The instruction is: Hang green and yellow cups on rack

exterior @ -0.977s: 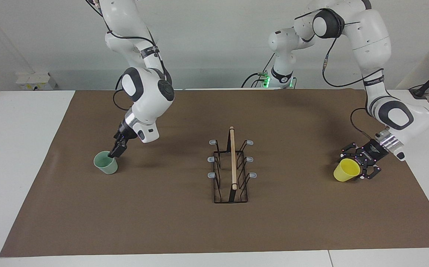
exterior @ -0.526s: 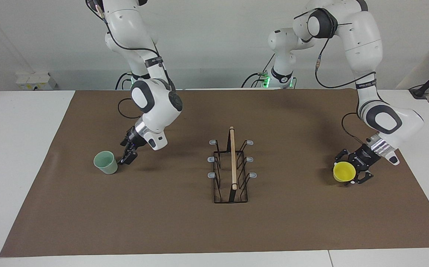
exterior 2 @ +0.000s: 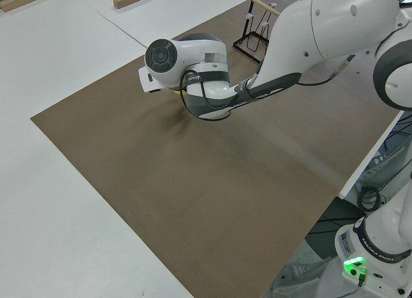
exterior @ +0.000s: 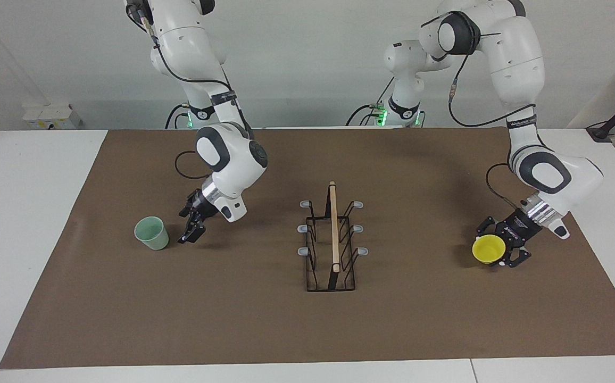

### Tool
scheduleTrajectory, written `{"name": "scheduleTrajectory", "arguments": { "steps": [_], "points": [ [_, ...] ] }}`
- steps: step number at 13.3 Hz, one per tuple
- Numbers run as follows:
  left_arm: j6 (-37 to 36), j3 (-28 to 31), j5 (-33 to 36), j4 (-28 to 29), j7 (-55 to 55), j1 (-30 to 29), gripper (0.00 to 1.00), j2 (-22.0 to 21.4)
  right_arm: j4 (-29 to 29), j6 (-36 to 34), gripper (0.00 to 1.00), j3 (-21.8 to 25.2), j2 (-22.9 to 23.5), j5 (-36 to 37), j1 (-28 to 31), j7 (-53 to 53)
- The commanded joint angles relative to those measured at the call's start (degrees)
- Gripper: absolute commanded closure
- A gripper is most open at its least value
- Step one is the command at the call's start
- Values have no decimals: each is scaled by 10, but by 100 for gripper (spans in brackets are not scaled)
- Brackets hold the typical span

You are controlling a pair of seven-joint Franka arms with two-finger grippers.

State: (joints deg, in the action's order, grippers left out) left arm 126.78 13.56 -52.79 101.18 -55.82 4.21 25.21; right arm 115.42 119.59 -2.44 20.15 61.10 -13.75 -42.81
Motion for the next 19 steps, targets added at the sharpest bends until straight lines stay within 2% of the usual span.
{"name": "scheduleTrajectory", "arguments": {
  "steps": [1, 4, 8, 10, 14, 18, 19],
  "points": [
    [5, 9, 49, 19, -3, 17, 100, -54, 29, 34, 0, -4, -6, 38, 25, 9],
    [6, 9, 154, 22, -11, 47, 100, -106, 39, 50, 0, -4, -6, 65, 41, 10],
    [-7, 9, 291, 22, -103, 85, 100, -154, 55, 68, 0, -4, -9, 106, 59, 9],
    [-22, 9, 422, 21, -190, 126, 100, -161, 57, 68, 0, -4, -6, 118, 60, 10],
    [-23, 9, 630, 24, -384, 226, 100, -162, 65, 69, 0, -4, -6, 126, 68, 19],
    [-46, 8, 871, 73, -547, 319, 100, -194, 74, 75, 0, -4, -8, 145, 76, 19],
    [-56, 8, 919, 88, -557, 342, 100, -205, 74, 75, 0, -4, -8, 148, 80, 19]
  ]
}}
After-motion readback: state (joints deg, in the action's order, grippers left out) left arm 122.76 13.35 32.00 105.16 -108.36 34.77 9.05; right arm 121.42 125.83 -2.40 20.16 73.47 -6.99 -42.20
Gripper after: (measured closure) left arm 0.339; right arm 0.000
